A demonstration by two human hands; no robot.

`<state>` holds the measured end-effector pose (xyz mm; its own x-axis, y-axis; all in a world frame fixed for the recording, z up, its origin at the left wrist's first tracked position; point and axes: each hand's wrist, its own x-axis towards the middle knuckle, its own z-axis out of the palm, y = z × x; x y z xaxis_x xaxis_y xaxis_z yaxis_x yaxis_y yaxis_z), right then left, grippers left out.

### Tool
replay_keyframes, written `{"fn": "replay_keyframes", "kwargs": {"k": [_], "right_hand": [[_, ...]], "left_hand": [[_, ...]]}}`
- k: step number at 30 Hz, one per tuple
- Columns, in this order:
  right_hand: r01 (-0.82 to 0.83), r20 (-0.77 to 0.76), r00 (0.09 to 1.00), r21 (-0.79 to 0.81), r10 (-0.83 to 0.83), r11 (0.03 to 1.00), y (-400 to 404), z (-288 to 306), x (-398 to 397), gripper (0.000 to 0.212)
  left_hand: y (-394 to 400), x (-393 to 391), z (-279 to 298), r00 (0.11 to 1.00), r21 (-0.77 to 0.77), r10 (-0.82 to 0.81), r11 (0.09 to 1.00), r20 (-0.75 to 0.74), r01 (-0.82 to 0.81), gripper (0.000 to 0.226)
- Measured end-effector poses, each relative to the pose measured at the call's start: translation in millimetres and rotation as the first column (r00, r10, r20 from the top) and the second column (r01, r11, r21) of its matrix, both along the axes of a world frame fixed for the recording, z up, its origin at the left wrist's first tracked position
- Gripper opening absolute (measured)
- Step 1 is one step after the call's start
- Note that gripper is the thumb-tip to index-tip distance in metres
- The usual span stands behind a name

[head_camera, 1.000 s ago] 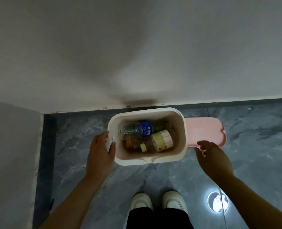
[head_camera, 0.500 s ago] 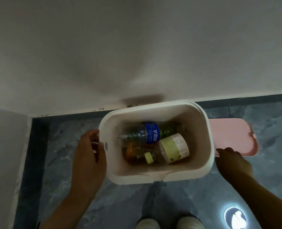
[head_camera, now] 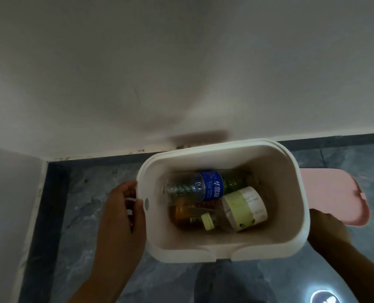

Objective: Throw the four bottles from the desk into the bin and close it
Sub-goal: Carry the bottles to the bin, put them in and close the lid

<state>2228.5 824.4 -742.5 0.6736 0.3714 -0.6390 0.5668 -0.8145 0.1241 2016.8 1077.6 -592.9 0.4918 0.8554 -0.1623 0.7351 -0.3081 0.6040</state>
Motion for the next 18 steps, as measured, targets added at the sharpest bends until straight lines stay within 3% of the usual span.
{"fn": "replay_keyframes", "kwargs": {"k": [4,11,15,18], "right_hand": [[0.003,0.004,1.0,0.01,-0.003,1.0,-2.8,11.7,4.3,0.021],[0.162,0.017,0.986,0.126,-0.165,0.979,-7.9,80.6,21.5,0.019],[0.257,0.002,0.963,0.278,-0.268,0.926,-10.0,126.8,30.6,0.021],[0.332,-0.003,0.93,0.437,-0.368,0.836,-10.2,160.1,30.0,0.04]], "left_hand": [[0.7,-0.9,-1.7,1.0,0.025,-0.004,1.0,-0.009,0.004,0.027],[-0.2,4.2,5.3,0.999,0.03,-0.027,0.999,-0.041,0.028,0.03],[-0.6,9.0,12.2,0.997,-0.018,-0.01,1.0,-0.074,0.009,0.03],[-0.7,12.4,19.4,0.994,-0.052,0.011,0.998,-0.111,-0.017,0.029]]}}
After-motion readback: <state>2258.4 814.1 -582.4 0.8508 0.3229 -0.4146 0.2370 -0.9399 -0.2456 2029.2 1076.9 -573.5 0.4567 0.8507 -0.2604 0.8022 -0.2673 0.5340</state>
